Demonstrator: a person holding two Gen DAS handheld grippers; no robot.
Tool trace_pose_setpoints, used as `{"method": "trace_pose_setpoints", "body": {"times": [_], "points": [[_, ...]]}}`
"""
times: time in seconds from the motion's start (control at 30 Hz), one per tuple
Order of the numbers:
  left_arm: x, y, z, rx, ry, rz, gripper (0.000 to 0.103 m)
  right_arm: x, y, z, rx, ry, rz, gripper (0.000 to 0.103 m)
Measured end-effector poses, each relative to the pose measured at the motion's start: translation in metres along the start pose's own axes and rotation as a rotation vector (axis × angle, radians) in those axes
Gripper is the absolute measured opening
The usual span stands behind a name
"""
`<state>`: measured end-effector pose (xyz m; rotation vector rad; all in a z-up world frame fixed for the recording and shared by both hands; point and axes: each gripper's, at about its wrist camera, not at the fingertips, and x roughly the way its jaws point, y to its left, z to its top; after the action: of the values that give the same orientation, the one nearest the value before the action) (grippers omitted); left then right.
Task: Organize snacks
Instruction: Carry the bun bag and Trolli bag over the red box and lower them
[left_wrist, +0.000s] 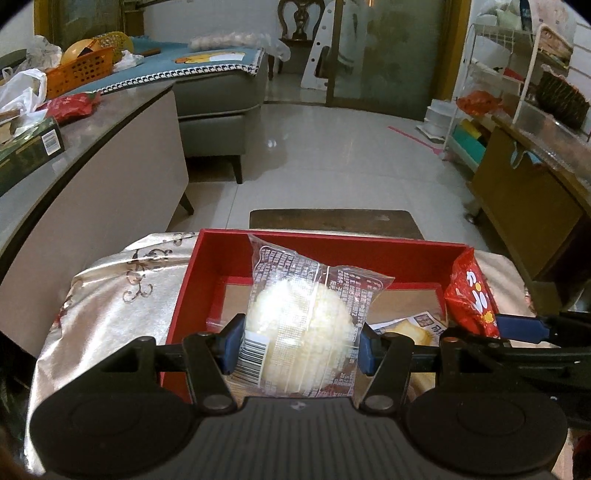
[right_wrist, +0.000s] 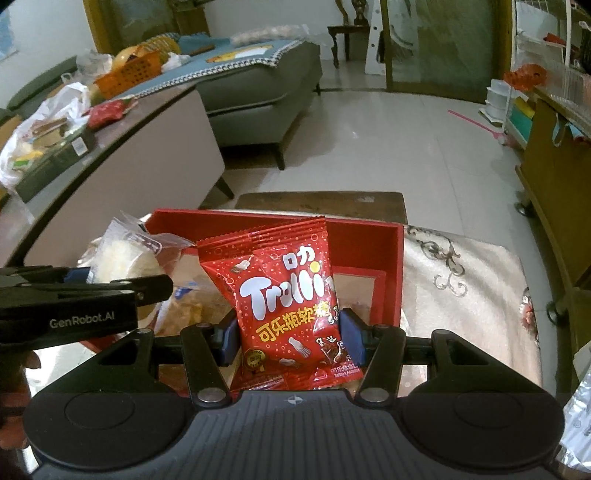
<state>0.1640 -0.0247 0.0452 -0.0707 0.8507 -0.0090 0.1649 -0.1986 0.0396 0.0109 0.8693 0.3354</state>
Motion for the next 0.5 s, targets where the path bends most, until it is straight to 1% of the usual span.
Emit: {"method": "trace_pose_setpoints", "body": {"times": [0.5], "points": [[0.031,-0.011,0.003,0.025,0.042,0.029,0.052,0.03,-0.012,0.005,0.01,0.047,-0.033,0.062]]}}
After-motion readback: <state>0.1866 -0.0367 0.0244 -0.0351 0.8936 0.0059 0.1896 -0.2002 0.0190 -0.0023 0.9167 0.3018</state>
